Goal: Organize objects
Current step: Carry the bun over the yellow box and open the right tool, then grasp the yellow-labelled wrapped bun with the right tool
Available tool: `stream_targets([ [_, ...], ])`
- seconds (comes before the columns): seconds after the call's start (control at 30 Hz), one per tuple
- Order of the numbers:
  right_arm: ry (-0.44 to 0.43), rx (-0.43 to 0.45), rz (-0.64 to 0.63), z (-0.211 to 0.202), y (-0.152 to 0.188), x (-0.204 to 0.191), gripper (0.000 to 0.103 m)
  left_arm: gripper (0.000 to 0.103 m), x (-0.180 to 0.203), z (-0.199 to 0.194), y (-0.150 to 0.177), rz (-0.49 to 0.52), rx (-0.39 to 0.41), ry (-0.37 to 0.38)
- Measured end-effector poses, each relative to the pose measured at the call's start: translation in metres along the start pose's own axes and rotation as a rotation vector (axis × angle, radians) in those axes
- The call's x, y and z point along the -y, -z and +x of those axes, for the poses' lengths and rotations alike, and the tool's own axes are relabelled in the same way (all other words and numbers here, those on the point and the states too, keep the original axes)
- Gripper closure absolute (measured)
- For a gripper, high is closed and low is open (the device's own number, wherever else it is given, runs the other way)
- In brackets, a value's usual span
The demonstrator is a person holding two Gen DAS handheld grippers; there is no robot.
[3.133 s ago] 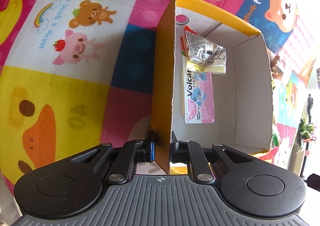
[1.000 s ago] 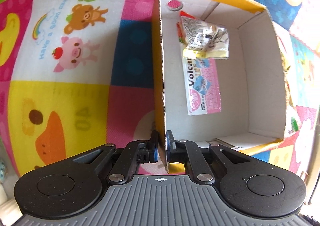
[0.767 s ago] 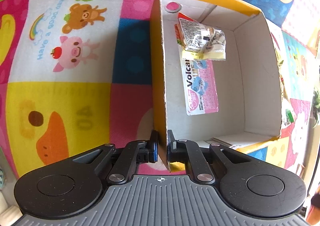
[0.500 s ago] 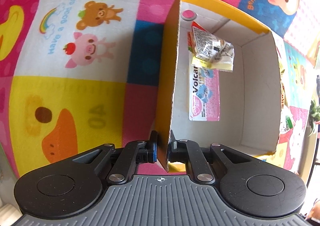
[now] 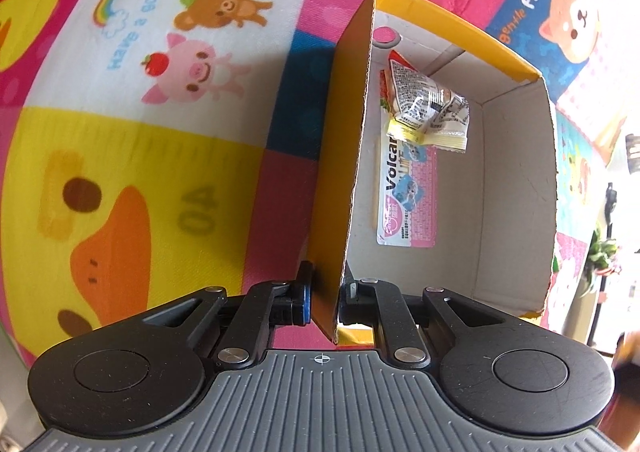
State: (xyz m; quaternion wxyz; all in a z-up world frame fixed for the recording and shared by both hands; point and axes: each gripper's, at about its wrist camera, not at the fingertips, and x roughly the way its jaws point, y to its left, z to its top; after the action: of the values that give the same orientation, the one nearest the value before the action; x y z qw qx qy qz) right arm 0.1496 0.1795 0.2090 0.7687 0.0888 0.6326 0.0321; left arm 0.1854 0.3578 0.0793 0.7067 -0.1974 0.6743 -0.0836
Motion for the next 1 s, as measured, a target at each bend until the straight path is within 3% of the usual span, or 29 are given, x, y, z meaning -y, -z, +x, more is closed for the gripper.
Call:
stream_targets([
  [0.2,0.008,0.062,0.014,-0.001,-0.024,-0.001,0.04,0.087,-0.012,-0.007,0.009,-0.037,0.011,0.004],
  [0.33,0.036,0.086,0.031,-0.006,-0.024,0.022,0.035,0.085,-0.008,-0.009,0.008,-0.045,0.015,-0.005],
  [0.47,0.088,0.106,0.11,-0.016,-0.013,0.078,0.029,0.086,-0.003,-0.009,0.008,-0.046,0.008,-0.027],
  [0.6,0.143,0.098,0.277,-0.019,-0.005,0.158,0.029,0.087,0.008,0.0,0.003,-0.063,-0.001,-0.067],
  [0.7,0.189,0.088,0.328,-0.016,-0.001,0.203,0.029,0.088,0.015,0.004,0.001,-0.074,-0.007,-0.104],
  [0.77,0.207,0.071,0.322,-0.009,0.001,0.221,0.029,0.089,0.02,0.006,0.0,-0.079,-0.009,-0.131],
  [0.87,0.144,0.049,0.292,0.006,-0.002,0.227,0.029,0.091,0.027,0.007,-0.001,-0.083,-0.015,-0.17],
  [1.0,0.081,0.019,0.049,0.041,-0.015,0.187,0.027,0.092,0.043,0.01,-0.004,-0.073,-0.026,-0.22],
])
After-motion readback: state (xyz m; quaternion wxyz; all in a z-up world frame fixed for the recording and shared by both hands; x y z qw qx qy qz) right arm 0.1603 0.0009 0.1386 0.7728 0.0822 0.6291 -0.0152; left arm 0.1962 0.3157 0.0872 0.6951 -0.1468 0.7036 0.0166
